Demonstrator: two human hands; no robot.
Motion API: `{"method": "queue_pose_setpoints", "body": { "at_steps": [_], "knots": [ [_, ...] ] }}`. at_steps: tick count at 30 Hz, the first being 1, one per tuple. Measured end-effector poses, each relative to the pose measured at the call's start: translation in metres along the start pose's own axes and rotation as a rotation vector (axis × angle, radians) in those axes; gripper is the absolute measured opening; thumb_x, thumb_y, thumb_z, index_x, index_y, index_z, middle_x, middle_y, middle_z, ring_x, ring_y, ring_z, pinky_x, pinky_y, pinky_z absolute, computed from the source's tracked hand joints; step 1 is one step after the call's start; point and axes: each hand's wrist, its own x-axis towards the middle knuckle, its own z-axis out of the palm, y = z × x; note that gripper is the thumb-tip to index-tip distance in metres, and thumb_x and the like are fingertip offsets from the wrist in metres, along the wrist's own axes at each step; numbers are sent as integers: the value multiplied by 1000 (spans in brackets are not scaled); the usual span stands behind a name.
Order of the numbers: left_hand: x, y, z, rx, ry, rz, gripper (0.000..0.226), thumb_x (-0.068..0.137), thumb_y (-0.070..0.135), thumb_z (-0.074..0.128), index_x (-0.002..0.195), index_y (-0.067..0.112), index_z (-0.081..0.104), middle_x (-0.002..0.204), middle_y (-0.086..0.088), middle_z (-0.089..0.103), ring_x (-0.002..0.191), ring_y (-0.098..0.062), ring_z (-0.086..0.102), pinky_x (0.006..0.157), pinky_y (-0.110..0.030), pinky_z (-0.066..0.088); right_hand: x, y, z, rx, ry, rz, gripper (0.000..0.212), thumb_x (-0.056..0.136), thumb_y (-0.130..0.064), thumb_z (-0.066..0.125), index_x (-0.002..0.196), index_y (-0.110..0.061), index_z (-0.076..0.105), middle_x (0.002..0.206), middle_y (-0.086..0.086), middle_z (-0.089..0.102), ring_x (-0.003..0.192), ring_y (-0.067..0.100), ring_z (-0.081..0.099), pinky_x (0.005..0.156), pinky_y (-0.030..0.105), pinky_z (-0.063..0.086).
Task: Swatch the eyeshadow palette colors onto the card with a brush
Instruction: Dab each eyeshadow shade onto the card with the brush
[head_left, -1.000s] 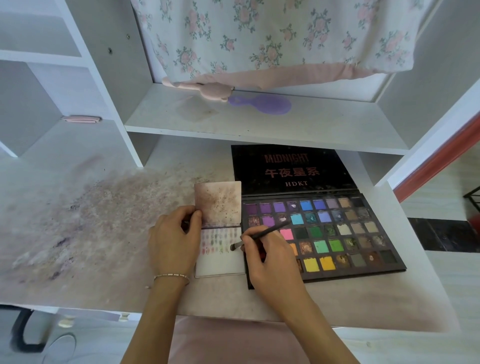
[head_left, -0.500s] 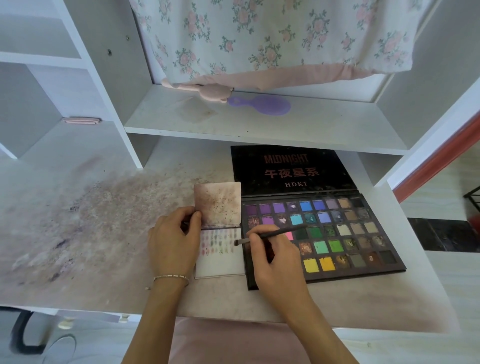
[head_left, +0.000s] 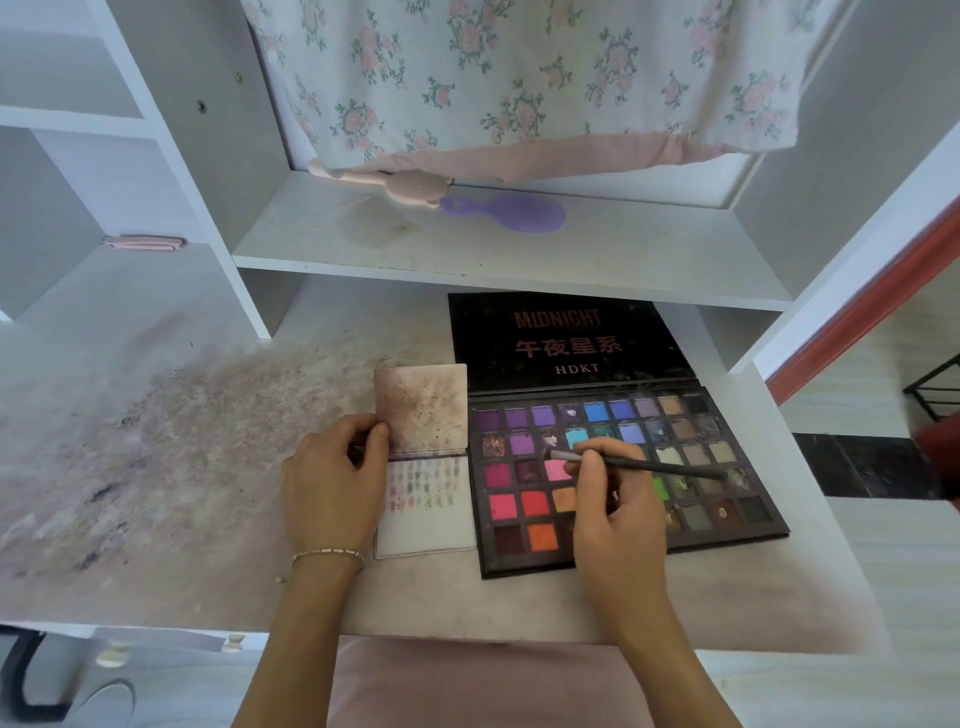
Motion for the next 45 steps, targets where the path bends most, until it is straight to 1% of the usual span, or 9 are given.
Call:
{"method": "queue_pose_setpoints", "body": {
  "at_steps": [2,7,12,17,19,25,30,34,45],
  "knots": [
    [1,-2,0,16,7,8,16,86,22,57,93,16,69,80,-6,68,76,-21,57,69,-32,43,4,3,-11,-31,41,20,26,93,-14,43,83,-36,50,66,-7,56,57,5,54,50,14,45],
    [2,-3,1,40,9,23,16,86,21,57,93,14,69,80,-8,68,71,-17,51,67,-29,38,11,12,-46,-86,177,54,27,94,-11,42,82,-34,46,70,-10,54,64,-8,56,52,6,43],
    [2,-1,1,53,5,40,16,86,19,57,94,11,69,82,-12,69,71,-23,54,65,-29,37,13,21,-71,-134,293,140,24,95,-14,42,83,-34,45,79,-14,55,74,-19,54,55,-1,41],
    [0,0,2,32,2,46,16,87,18,57,94,10,69,82,-13,68,69,-19,49,65,-29,36,16,32,-94,-224,441,197,6,95,-16,43,94,-21,46,80,-16,51,73,-3,53,54,-3,37],
    [0,1,2,30,5,48,17,87,18,57,94,9,69,83,-13,68,69,-18,48,64,-29,36,18,35,-99,-249,469,216,4,95,-17,43,95,-19,46,80,-13,50,74,-3,50,52,4,39],
    [-1,1,2,59,10,68,16,86,17,58,93,10,69,83,-15,69,68,-20,49,61,-28,32,21,38,-103,-287,463,262,3,95,-18,44,95,-21,46,89,-4,52,75,7,48,58,10,31],
    [-1,2,2,64,7,64,16,86,18,57,93,9,69,83,-15,69,72,-28,55,63,-29,32,22,40,-102,-315,403,264,3,95,-19,45,94,-21,46,77,-14,48,69,-5,45,56,8,29],
    [0,2,1,64,6,64,16,87,18,57,94,10,69,85,-15,69,78,-33,59,65,-29,33,22,41,-101,-320,387,259,4,95,-17,46,93,-20,46,80,-7,50,69,-1,46,57,11,32],
    [0,1,2,61,12,63,15,87,19,57,92,11,70,83,-13,69,72,-25,55,62,-28,33,22,42,-101,-320,393,246,4,94,-16,46,93,-20,46,85,-3,53,71,-1,47,58,12,34]
  ]
}}
